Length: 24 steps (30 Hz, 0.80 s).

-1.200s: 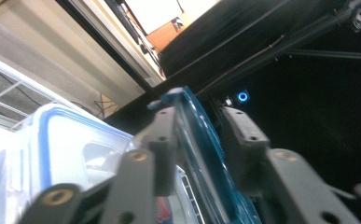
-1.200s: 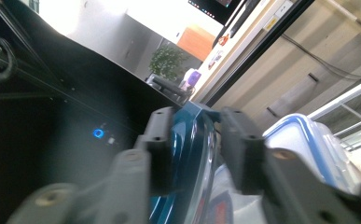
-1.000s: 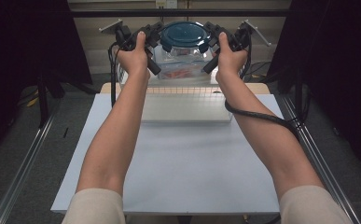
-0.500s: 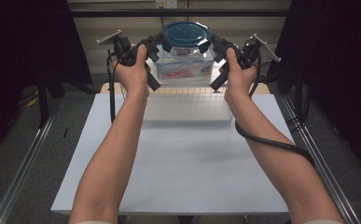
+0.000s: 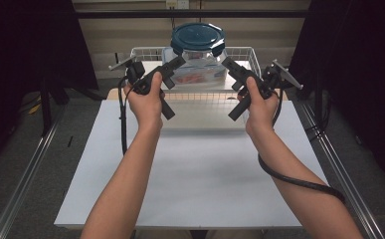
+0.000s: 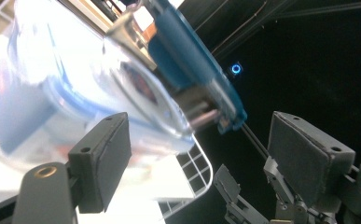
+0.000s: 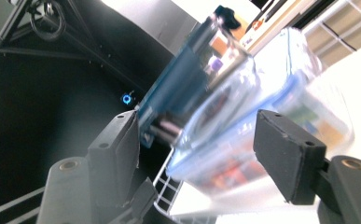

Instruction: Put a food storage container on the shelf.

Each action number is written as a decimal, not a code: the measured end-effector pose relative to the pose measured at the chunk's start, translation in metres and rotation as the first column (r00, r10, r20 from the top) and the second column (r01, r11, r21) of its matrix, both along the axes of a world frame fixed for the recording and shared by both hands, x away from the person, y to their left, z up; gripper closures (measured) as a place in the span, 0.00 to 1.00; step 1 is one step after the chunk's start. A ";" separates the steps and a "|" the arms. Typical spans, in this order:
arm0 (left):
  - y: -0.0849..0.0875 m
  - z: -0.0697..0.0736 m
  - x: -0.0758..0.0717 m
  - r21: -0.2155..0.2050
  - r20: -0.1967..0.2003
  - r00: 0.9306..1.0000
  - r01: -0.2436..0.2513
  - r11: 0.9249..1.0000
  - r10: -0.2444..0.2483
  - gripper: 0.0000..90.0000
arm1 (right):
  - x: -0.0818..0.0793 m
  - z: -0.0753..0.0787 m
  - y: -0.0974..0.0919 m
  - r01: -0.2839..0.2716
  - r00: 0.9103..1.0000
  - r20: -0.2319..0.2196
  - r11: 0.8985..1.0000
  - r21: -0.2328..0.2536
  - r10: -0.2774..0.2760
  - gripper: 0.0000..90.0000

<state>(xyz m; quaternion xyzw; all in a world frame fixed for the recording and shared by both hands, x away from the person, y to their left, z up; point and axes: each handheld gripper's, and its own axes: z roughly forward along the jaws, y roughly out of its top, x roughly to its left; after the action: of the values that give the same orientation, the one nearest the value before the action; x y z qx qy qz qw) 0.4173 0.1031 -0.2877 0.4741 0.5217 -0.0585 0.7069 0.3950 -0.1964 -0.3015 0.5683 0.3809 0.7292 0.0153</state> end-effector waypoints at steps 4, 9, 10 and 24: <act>0.000 -0.010 -0.008 0.008 -0.004 1.000 -0.007 1.000 0.007 0.21 | -0.010 -0.011 -0.001 -0.023 1.000 -0.002 1.000 -0.010 0.023 0.34; 0.002 -0.022 -0.016 0.029 -0.003 1.000 0.001 1.000 -0.001 0.18 | -0.017 -0.023 -0.003 -0.039 0.999 -0.011 0.999 -0.003 0.039 0.34; 0.003 -0.025 -0.017 0.032 0.006 1.000 0.005 0.999 -0.005 0.17 | -0.020 -0.028 -0.004 -0.039 0.999 -0.010 0.999 0.006 0.039 0.33; 0.010 -0.056 -0.034 0.089 0.007 1.000 0.002 0.996 -0.002 0.14 | -0.038 -0.058 -0.007 -0.079 0.997 -0.015 0.997 -0.016 0.078 0.31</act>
<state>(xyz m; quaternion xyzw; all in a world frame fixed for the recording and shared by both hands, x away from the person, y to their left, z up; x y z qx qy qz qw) 0.3829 0.1136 -0.3436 0.5058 0.5207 -0.0341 0.6870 0.3573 -0.2031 -0.3598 0.5581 0.4092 0.7218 -0.0115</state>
